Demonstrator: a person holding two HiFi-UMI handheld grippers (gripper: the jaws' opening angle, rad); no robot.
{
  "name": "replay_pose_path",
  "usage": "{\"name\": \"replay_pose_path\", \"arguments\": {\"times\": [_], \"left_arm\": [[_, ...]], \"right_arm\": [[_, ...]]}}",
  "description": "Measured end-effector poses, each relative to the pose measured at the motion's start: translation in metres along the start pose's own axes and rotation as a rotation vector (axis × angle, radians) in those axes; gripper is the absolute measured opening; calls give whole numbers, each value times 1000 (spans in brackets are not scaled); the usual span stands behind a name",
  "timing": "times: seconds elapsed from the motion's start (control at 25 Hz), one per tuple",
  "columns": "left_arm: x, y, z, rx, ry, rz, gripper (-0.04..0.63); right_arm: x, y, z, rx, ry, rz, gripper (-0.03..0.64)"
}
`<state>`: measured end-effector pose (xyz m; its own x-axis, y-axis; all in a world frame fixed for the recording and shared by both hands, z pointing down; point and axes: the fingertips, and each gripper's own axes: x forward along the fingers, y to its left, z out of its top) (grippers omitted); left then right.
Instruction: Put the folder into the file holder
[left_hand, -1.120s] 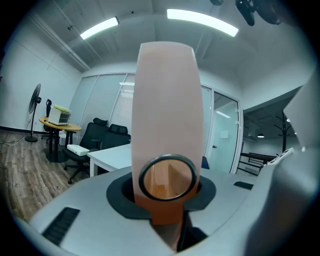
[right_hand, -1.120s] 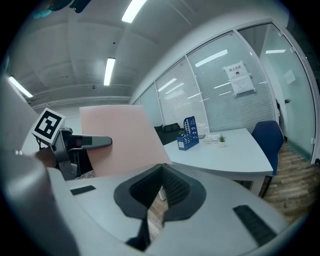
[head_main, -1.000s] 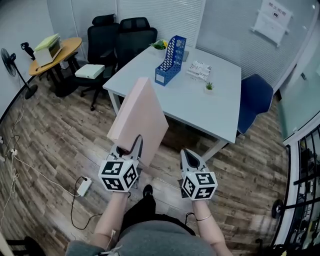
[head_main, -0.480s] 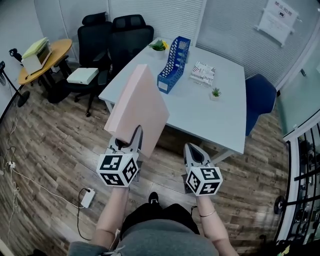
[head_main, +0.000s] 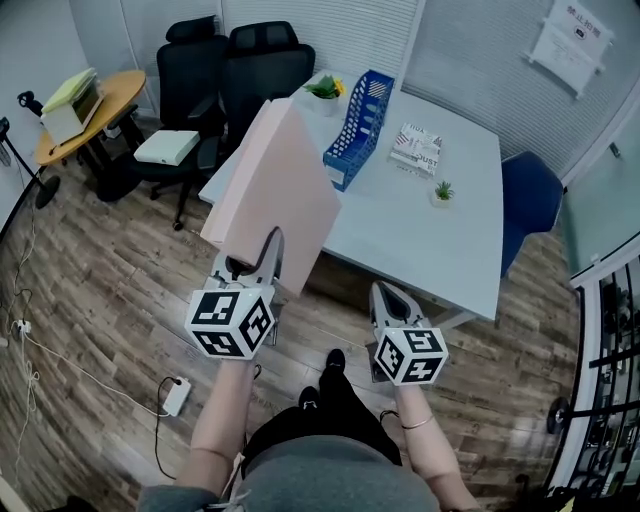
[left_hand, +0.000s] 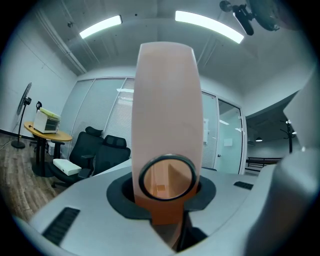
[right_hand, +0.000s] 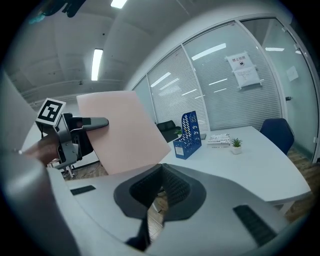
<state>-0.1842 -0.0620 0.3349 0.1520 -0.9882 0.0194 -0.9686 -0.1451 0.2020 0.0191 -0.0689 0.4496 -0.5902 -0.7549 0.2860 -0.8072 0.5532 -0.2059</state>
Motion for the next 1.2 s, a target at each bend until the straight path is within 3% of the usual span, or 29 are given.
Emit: {"name": "replay_pose_path", "arguments": {"times": [0.6, 1.2], "left_arm": [[104, 18, 64, 55, -102, 10, 132], [200, -6, 126, 102, -199, -16, 132]], "right_arm": [[76, -51, 42, -3, -6, 41, 6], [125, -102, 76, 8, -15, 106, 6]]}}
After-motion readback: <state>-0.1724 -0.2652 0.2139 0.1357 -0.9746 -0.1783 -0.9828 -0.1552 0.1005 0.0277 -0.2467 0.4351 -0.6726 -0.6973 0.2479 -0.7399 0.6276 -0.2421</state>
